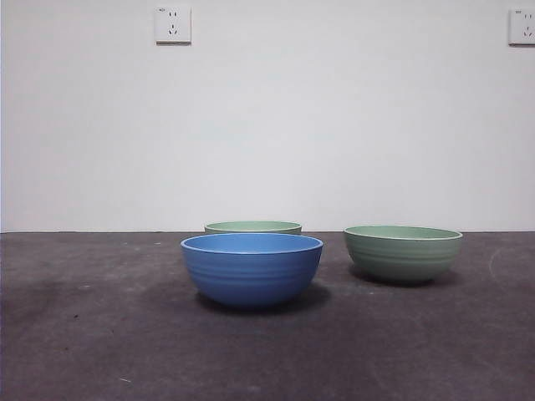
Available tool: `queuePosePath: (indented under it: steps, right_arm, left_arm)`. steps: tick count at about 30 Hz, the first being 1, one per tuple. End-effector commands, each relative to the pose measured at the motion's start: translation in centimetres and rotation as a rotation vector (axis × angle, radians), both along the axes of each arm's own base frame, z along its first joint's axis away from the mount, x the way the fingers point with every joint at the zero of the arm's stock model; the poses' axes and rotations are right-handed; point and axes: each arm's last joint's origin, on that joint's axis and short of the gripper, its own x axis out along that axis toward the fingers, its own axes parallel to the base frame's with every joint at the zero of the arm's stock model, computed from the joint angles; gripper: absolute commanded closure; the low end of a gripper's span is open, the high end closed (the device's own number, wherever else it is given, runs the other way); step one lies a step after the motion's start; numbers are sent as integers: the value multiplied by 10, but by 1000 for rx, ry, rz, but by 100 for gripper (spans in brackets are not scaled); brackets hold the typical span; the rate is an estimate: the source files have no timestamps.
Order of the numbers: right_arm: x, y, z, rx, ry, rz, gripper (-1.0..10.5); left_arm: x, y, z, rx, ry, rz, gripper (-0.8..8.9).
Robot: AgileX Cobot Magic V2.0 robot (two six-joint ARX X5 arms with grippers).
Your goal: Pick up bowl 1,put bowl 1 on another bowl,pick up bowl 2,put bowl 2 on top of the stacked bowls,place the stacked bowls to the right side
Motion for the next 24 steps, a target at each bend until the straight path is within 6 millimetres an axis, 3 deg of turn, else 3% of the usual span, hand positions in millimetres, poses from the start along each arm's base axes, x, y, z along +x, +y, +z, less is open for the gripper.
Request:
queuePosePath:
  steps: [1, 12, 14, 16, 17, 19, 24]
  right_arm:
    - [4, 3, 11, -71, 1, 111, 958]
    - [11, 5, 20, -86, 30, 143, 927]
    - [11, 5, 20, -83, 32, 140, 766]
    - [11, 5, 20, -69, 45, 124, 544]
    - [11, 5, 20, -65, 48, 121, 457]
    - [11, 5, 20, -60, 54, 115, 375]
    - [13, 6, 20, -45, 65, 98, 379]
  left_arm:
    - [2, -2, 9, 32, -20, -100, 821]
    - [4, -2, 17, 41, -12, -130, 798]
    - [4, -2, 17, 41, -11, -129, 592]
    - [4, -2, 17, 38, -10, -128, 259]
    - [4, -2, 17, 38, -10, -128, 182]
    - [4, -2, 18, 36, -9, -127, 172]
    - [4, -2, 18, 28, -3, -122, 176]
